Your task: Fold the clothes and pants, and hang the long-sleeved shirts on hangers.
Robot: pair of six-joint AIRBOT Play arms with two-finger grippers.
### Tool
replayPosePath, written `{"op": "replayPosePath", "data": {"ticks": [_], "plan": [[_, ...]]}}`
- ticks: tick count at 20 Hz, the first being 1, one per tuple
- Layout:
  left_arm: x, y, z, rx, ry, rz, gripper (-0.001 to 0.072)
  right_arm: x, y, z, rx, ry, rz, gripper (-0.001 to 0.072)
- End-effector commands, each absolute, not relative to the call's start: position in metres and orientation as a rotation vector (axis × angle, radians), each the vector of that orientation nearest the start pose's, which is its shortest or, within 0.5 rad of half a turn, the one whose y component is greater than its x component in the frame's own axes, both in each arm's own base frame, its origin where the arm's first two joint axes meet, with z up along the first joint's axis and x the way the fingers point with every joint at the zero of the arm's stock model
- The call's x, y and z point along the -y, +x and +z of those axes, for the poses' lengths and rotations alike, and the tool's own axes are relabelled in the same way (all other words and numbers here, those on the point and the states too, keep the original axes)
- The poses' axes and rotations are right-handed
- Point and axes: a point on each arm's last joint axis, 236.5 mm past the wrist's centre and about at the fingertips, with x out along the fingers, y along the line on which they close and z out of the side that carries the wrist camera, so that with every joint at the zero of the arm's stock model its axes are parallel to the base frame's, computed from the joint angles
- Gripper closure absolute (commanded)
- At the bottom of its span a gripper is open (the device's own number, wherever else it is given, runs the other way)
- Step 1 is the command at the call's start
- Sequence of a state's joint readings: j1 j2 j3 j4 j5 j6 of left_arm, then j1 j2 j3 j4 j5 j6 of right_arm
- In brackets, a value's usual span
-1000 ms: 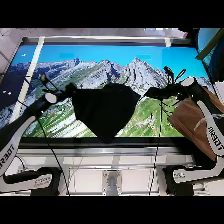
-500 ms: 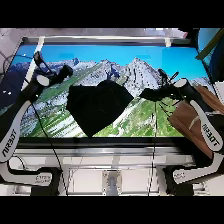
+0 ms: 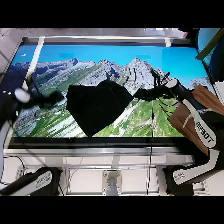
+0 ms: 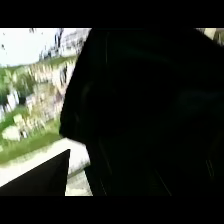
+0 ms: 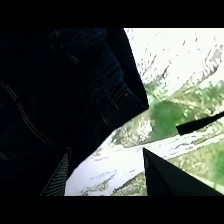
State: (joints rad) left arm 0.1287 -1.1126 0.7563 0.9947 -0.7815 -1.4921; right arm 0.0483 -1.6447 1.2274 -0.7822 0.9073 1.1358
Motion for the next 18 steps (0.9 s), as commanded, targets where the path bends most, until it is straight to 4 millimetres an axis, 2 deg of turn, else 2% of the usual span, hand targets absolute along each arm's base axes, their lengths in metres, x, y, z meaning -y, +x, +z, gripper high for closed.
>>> {"op": "replayPosePath", "data": {"ticks": [1,3,4,6,7,10,13,16,18], "plan": [[0.104,0.281,-0.05,-1.102,-0.817,-0.124,0.0231,-0.158,0.468,-0.045,-1.128,0.407,0.507,0.0193],[0.143,0.241,-0.064,-1.165,-0.966,-0.152,0.0231,-0.164,0.467,-0.045,-1.129,0.402,0.518,0.0193],[0.153,0.236,-0.067,-1.139,-1.075,-0.123,0.0231,-0.166,0.466,-0.045,-1.13,0.401,0.521,0.0193],[0.153,0.245,-0.07,-1.026,-1.157,-0.068,0.0232,-0.172,0.462,-0.045,-1.143,0.394,0.538,0.0193],[0.157,0.244,-0.071,-1.027,-1.177,-0.056,0.0232,-0.174,0.461,-0.045,-1.144,0.392,0.543,0.0193],[0.178,0.225,-0.085,-1.122,-1.135,-0.085,0.0245,-0.179,0.459,-0.045,-1.145,0.381,0.55,0.0193],[0.188,0.21,-0.1,-1.205,-1.148,-0.051,0.0244,-0.179,0.459,-0.045,-1.147,0.381,0.552,0.0193],[0.199,0.201,-0.103,-1.251,-1.187,-0.04,0.0244,-0.178,0.459,-0.046,-1.146,0.377,0.55,0.0193],[0.201,0.208,-0.101,-1.205,-1.205,-0.025,0.0244,-0.178,0.459,-0.046,-1.146,0.375,0.551,0.0193]]}}
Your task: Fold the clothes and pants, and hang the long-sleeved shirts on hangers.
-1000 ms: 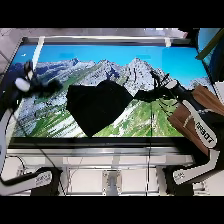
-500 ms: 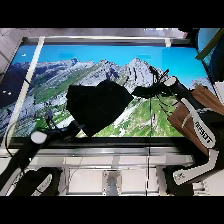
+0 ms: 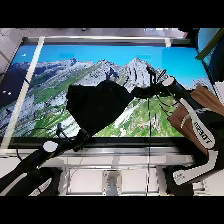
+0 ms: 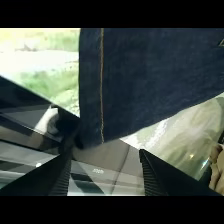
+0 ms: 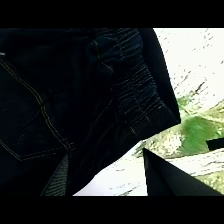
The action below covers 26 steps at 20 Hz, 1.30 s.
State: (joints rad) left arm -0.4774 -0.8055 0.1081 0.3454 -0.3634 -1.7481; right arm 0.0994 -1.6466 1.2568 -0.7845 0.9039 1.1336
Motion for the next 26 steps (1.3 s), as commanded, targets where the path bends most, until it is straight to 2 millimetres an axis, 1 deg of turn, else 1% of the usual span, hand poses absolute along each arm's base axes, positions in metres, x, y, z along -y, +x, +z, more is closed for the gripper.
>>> {"op": "replayPosePath", "data": {"ticks": [1,2,5,7,9,10,11,12,13,15,16,18,19,20,21,22,24,25,26], "plan": [[0.199,0.215,-0.101,-1.159,-1.207,-0.007,0.0244,-0.178,0.459,-0.046,-1.146,0.374,0.551,0.0193],[0.195,0.22,-0.102,-1.12,-1.197,0.008,0.0245,-0.178,0.459,-0.046,-1.146,0.374,0.551,0.0193],[0.19,0.226,-0.112,-1.072,-1.229,0.101,0.0244,-0.178,0.459,-0.046,-1.145,0.374,0.55,0.0193],[0.185,0.234,-0.117,-1.017,-1.23,0.157,0.0244,-0.178,0.46,-0.046,-1.141,0.373,0.547,0.0193],[0.189,0.241,-0.116,-0.997,-1.217,0.165,0.0245,-0.178,0.46,-0.046,-1.141,0.374,0.547,0.0193],[0.191,0.245,-0.115,-0.993,-1.217,0.167,0.0279,-0.178,0.46,-0.046,-1.142,0.374,0.548,0.0194],[0.191,0.251,-0.114,-0.977,-1.215,0.174,0.046,-0.178,0.459,-0.046,-1.147,0.375,0.551,0.0193],[0.185,0.26,-0.111,-0.929,-1.212,0.19,0.0692,-0.179,0.456,-0.046,-1.158,0.377,0.558,0.0194],[0.175,0.27,-0.106,-0.866,-1.21,0.208,0.0684,-0.18,0.451,-0.046,-1.174,0.377,0.571,0.0194],[0.159,0.284,-0.095,-0.767,-1.21,0.231,0.0684,-0.177,0.442,-0.041,-1.205,0.383,0.591,0.0194],[0.158,0.288,-0.088,-0.739,-1.2,0.214,0.0684,-0.173,0.439,-0.037,-1.209,0.388,0.596,0.0194],[0.161,0.296,-0.07,-0.696,-1.13,0.117,0.0685,-0.161,0.438,-0.022,-1.196,0.4,0.593,0.0194],[0.161,0.3,-0.062,-0.674,-1.105,0.084,0.0686,-0.157,0.434,-0.017,-1.202,0.403,0.6,0.0194],[0.158,0.304,-0.056,-0.651,-1.099,0.072,0.0686,-0.157,0.425,-0.016,-1.226,0.409,0.613,0.0194],[0.152,0.309,-0.051,-0.629,-1.098,0.072,0.0687,-0.158,0.415,-0.02,-1.249,0.418,0.617,0.0194],[0.144,0.314,-0.046,-0.605,-1.081,0.073,0.0687,-0.165,0.404,-0.028,-1.275,0.465,0.623,0.0194],[0.132,0.321,-0.042,-0.582,-1.027,0.067,0.0687,-0.184,0.391,-0.046,-1.289,0.627,0.6,0.0193],[0.129,0.321,-0.045,-0.606,-0.987,0.054,0.0688,-0.19,0.394,-0.058,-1.258,0.712,0.547,0.0193],[0.127,0.319,-0.052,-0.652,-0.932,0.033,0.0688,-0.194,0.403,-0.063,-1.205,0.788,0.491,0.0193]]}}
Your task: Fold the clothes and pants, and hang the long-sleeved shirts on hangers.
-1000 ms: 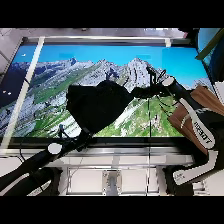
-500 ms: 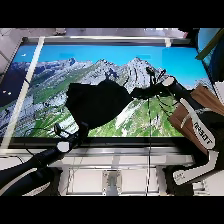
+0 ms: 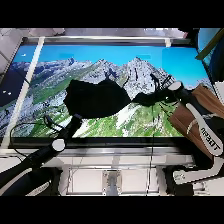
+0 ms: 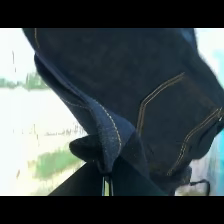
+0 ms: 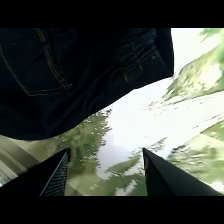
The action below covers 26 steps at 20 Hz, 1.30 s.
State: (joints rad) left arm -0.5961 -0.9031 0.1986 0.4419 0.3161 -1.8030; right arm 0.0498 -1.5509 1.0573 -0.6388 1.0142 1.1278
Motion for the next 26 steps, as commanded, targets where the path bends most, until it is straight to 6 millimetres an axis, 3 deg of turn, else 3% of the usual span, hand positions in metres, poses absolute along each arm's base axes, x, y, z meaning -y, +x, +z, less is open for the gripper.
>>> {"op": "replayPosePath", "data": {"ticks": [1,3,6,10,12,16,17,19,22,23,24,25,26], "plan": [[0.127,0.315,-0.06,-0.708,-0.894,0.02,0.0688,-0.198,0.413,-0.066,-1.148,0.823,0.455,0.0194],[0.122,0.308,-0.072,-0.794,-0.808,-0.004,0.0688,-0.209,0.424,-0.069,-1.108,0.821,0.427,0.0194],[0.109,0.31,-0.073,-0.831,-0.689,-0.024,0.0688,-0.226,0.42,-0.088,-1.16,0.816,0.436,0.0194],[0.103,0.314,-0.069,-0.851,-0.616,-0.04,0.0688,-0.199,0.431,-0.095,-1.157,0.873,0.362,0.0194],[0.103,0.315,-0.068,-0.847,-0.61,-0.043,0.0687,-0.196,0.432,-0.095,-1.159,0.887,0.35,0.0196],[0.103,0.314,-0.068,-0.851,-0.61,-0.043,0.0688,-0.22,0.42,-0.109,-1.208,0.893,0.37,0.0209],[0.103,0.314,-0.068,-0.851,-0.61,-0.043,0.0687,-0.226,0.418,-0.112,-1.22,0.907,0.371,0.0243],[0.103,0.314,-0.068,-0.851,-0.61,-0.043,0.0687,-0.233,0.423,-0.11,-1.206,0.911,0.377,0.0269],[0.103,0.314,-0.068,-0.851,-0.603,-0.046,0.0687,-0.236,0.447,-0.091,-1.133,0.898,0.388,0.0272],[0.103,0.314,-0.069,-0.85,-0.587,-0.05,0.0687,-0.238,0.455,-0.082,-1.11,0.896,0.4,0.0306],[0.102,0.315,-0.068,-0.847,-0.568,-0.054,0.0687,-0.239,0.463,-0.073,-1.085,0.896,0.411,0.0433],[0.1,0.316,-0.067,-0.844,-0.539,-0.061,0.0687,-0.24,0.47,-0.064,-1.065,0.893,0.422,0.0614],[0.098,0.319,-0.064,-0.844,-0.516,-0.066,0.0687,-0.241,0.476,-0.057,-1.045,0.891,0.43,0.0672]]}}
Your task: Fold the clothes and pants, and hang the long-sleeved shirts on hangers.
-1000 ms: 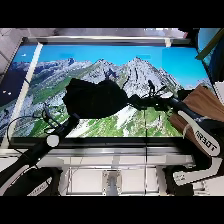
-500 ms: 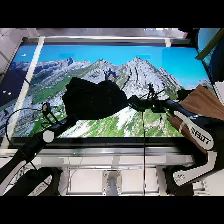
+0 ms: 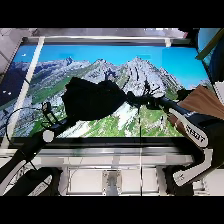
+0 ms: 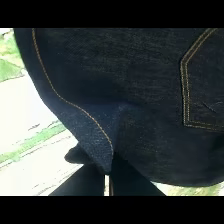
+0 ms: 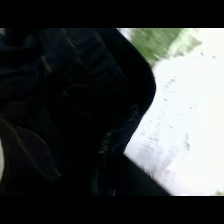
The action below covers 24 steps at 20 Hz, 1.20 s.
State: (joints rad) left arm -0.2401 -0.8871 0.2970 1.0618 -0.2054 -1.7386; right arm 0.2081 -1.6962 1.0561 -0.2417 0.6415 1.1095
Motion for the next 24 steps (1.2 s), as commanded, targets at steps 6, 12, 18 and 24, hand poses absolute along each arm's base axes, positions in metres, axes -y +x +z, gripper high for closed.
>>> {"op": "replayPosePath", "data": {"ticks": [6,12,18,24], "plan": [[0.079,0.349,-0.002,-0.839,-0.363,-0.089,0.0687,-0.257,0.47,0.018,-1.002,0.806,0.667,0.0674],[0.053,0.357,0.234,-0.513,-0.09,-0.127,0.0687,-0.23,0.375,0.248,-0.712,0.356,0.911,0.0675],[0.063,0.309,0.368,-0.324,-0.03,-0.204,0.0687,-0.227,0.279,0.368,-0.544,0.276,0.955,0.0677],[0.093,0.385,0.29,-0.52,0.114,-0.255,0.0687,-0.243,0.331,0.291,-0.803,0.333,0.945,0.0677]]}}
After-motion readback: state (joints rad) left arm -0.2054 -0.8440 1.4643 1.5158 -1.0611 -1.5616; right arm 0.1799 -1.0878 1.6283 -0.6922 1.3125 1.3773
